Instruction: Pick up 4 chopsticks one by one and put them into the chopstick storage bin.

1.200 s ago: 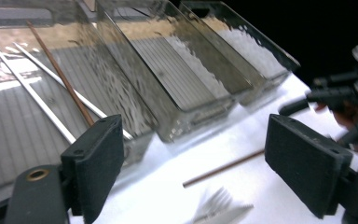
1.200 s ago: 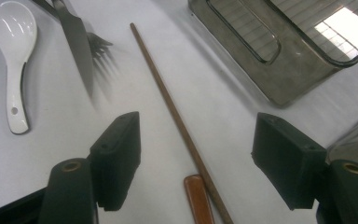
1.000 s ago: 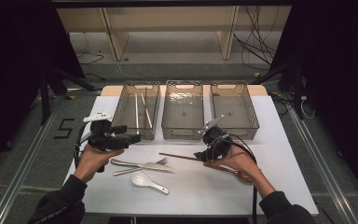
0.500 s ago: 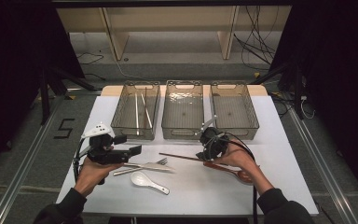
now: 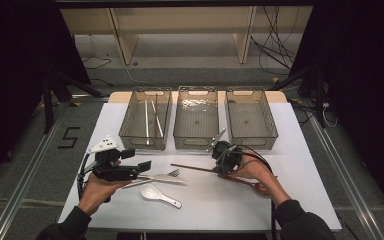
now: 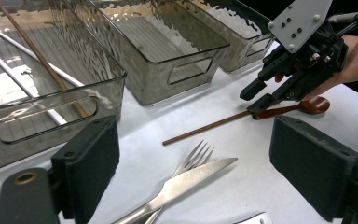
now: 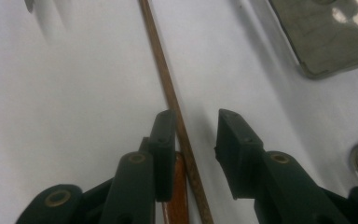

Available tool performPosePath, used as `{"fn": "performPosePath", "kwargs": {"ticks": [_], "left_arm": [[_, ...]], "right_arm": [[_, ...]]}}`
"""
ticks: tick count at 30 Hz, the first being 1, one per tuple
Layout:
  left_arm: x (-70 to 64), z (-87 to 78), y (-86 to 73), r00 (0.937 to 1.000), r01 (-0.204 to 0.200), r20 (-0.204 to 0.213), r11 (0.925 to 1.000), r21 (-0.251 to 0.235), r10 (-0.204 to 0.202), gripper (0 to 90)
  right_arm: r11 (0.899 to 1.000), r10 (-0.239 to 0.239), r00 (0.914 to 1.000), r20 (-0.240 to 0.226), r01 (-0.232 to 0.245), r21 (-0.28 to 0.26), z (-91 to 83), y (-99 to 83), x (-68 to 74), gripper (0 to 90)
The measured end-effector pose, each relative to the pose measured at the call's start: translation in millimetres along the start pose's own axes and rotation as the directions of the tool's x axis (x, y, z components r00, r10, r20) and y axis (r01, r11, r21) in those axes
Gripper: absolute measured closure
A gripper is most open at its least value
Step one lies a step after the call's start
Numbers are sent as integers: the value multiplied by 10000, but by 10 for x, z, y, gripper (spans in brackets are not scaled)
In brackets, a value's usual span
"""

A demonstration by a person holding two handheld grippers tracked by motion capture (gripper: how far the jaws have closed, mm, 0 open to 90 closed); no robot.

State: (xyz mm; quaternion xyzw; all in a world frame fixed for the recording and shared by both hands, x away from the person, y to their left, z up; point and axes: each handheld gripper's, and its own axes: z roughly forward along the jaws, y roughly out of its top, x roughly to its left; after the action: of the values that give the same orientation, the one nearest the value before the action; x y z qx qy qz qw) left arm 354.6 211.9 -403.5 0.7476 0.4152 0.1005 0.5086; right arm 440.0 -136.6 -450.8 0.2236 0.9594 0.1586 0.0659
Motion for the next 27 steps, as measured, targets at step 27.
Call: {"fn": "performPosePath", "kwargs": {"ticks": [27], "left_arm": [[1,35,-26,10000,42,-36,9997,232,-42,153]], "right_arm": [[9952,-754,9971,81,748,636,103,49,37,800]]}}
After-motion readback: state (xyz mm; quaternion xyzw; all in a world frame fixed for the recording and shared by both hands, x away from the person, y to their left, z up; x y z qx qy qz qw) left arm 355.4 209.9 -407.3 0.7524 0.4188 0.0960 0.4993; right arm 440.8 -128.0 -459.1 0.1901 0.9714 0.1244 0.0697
